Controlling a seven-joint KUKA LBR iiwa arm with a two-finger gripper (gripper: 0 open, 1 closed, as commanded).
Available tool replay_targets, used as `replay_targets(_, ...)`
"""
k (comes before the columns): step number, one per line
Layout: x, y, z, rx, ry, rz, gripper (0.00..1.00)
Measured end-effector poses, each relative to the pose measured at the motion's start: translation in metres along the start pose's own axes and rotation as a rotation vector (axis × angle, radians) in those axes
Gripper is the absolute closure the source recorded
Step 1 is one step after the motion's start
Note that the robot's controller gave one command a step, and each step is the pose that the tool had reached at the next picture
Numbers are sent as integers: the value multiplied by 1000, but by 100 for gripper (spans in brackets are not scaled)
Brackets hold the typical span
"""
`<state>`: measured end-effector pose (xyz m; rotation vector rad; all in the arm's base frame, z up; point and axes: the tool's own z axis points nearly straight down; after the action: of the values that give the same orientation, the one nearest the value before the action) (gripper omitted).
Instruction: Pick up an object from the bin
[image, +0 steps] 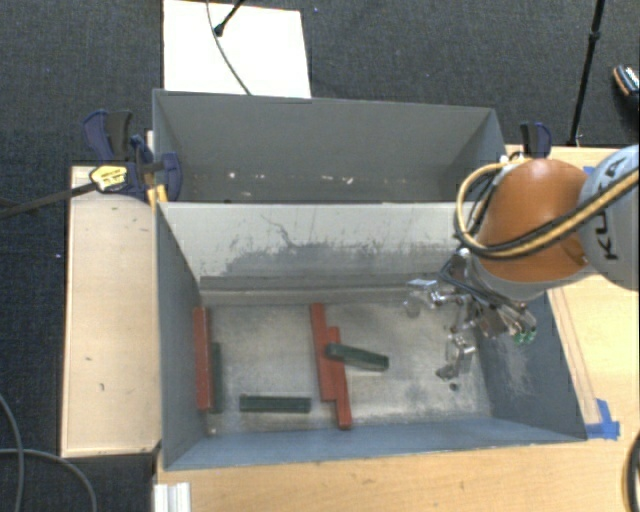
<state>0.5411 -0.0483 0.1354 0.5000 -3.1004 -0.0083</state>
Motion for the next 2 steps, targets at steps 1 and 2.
replay_targets(1,-12,36,69,1,2,-10,0)
replay_targets(2,-42,55,65,5,-6,-35,0)
